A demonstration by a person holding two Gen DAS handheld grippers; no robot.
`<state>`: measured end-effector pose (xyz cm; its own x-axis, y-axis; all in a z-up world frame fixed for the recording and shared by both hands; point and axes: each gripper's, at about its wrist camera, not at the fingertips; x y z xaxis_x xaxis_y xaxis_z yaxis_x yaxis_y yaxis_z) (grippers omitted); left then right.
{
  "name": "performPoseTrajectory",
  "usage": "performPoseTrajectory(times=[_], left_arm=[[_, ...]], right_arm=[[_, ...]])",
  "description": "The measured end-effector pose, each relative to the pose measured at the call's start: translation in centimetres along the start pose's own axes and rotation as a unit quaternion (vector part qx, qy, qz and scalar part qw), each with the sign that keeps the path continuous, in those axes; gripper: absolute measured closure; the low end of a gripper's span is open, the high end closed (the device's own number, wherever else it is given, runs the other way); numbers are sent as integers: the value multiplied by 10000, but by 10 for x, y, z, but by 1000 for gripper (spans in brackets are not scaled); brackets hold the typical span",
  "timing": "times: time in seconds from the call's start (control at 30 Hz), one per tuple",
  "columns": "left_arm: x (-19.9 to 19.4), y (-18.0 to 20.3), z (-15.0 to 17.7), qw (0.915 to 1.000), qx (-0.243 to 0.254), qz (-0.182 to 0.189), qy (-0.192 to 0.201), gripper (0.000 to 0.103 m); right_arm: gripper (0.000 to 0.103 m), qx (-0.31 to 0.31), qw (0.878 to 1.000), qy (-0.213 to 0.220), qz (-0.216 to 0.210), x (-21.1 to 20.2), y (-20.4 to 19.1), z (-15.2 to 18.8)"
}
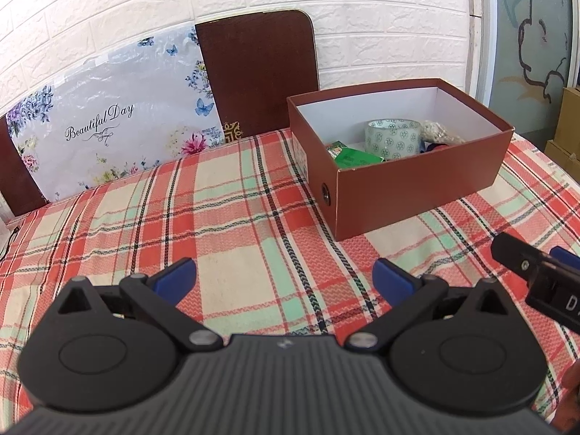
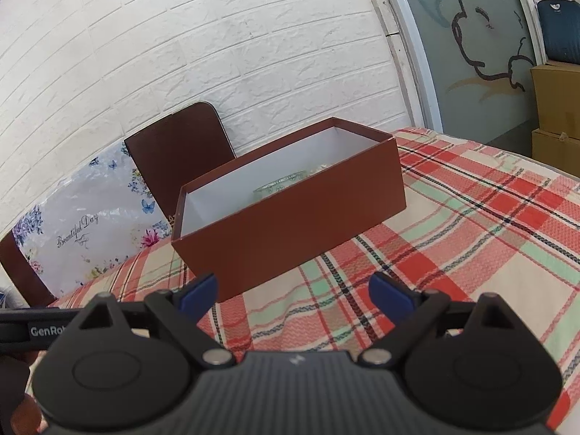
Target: Organize objects
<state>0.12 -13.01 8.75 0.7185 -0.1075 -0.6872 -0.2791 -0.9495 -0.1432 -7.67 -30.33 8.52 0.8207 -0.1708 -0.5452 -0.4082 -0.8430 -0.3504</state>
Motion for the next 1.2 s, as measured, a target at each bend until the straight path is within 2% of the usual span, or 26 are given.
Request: performPoseTrajectory(times=[0.53,1.2], left_arm=[[-2,-1,-1,9999,30,84,65,0],[-9,-9,2,9999,-41,105,70,0]], right_arm=[[9,18,10000,4,52,2,0,1],[9,-322,9992,236,38,-11,-17,2]])
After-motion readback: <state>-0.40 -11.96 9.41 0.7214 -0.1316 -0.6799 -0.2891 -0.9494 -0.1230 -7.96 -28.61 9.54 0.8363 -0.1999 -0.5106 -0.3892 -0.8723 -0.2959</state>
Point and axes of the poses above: each gripper's, at about its wrist camera, not at the fingertips, and x roughly the way its jaws point, y to its right, z to its underside, and after that the axes turned 6 degrees about -y, right-handed
